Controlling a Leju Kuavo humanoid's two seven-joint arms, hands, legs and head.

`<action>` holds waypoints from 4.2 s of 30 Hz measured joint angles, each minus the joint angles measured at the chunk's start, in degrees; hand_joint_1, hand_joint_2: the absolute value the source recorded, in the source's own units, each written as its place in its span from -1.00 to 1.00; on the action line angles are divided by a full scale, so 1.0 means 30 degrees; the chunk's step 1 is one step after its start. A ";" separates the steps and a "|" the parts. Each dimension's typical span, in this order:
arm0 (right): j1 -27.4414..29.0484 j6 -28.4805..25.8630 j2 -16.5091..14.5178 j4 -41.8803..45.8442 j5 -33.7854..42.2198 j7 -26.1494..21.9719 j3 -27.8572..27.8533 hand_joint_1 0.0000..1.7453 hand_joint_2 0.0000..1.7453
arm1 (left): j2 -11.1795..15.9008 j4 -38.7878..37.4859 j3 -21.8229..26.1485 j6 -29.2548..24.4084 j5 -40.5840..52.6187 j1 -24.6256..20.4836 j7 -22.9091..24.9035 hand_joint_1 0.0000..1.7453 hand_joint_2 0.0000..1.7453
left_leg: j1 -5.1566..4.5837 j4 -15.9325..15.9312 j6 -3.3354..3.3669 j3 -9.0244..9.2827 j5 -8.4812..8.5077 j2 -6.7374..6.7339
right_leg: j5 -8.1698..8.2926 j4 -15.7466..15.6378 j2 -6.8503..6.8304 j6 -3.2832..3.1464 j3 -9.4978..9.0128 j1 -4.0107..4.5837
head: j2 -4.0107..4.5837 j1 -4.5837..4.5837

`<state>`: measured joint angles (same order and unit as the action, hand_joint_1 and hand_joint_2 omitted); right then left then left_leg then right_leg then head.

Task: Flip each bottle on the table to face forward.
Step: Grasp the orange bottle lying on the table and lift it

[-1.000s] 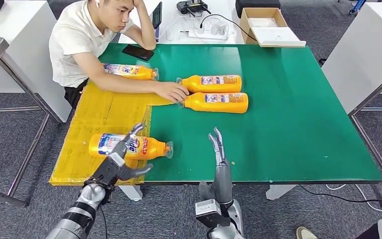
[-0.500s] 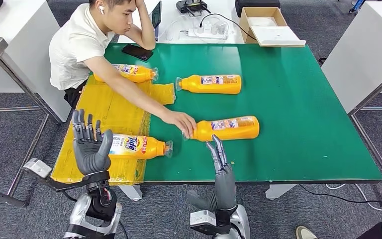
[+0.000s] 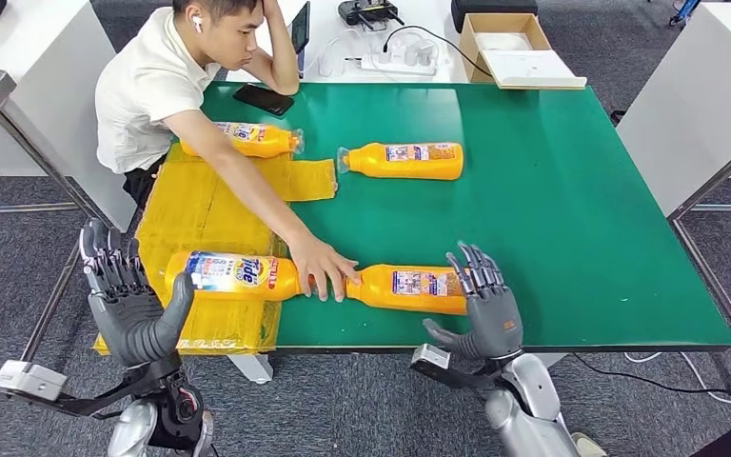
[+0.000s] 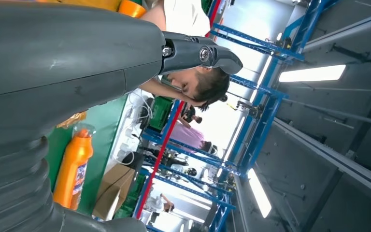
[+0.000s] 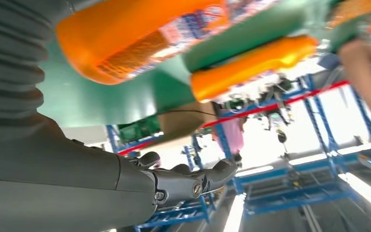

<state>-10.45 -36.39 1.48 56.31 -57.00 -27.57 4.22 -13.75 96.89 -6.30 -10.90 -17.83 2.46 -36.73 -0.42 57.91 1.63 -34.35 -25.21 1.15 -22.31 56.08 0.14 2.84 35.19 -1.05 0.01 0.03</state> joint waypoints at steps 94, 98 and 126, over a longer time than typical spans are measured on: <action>-0.7129 0.8139 0.1272 -1.0192 0.4123 0.1988 0.2853 1.00 1.00 | 0.0812 -0.2693 -0.2900 0.1126 -0.0941 -0.1588 0.2903 -1.00 1.00 | 0.0017 0.0001 0.0003 0.0203 -0.0011 -0.0139 | 0.0015 -0.0005 0.0077 -0.0003 -0.0158 0.0023 | 0.0000 0.0002; -0.6238 0.6613 0.0629 -0.9619 0.6050 0.0081 0.2178 1.00 1.00 | 0.0776 -0.2693 -0.2883 0.0094 -0.1478 -0.1541 0.3489 -1.00 1.00 | 0.0021 0.0001 0.0005 0.0139 -0.0008 -0.0133 | 0.0018 0.0003 0.0075 -0.0001 -0.0097 0.0026 | -0.0002 -0.0007; -0.2139 0.3282 -0.1866 -0.1060 1.2664 -0.2726 0.2061 1.00 1.00 | 0.1955 -0.4719 -0.5920 -0.2181 -0.3454 -0.1739 0.5573 -1.00 1.00 | 0.0019 0.0001 0.0009 -0.0004 -0.0009 -0.0075 | 0.0008 0.0004 0.0066 -0.0002 0.0023 0.0017 | 0.0002 0.0002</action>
<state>-16.87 -26.55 -4.11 53.13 -19.01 -35.75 10.40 -7.88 82.73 -24.06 -17.44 -28.19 -2.76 -20.01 -0.36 57.91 1.65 -34.36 -25.24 0.93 -22.29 56.09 0.34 2.84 35.26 -1.00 0.01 0.03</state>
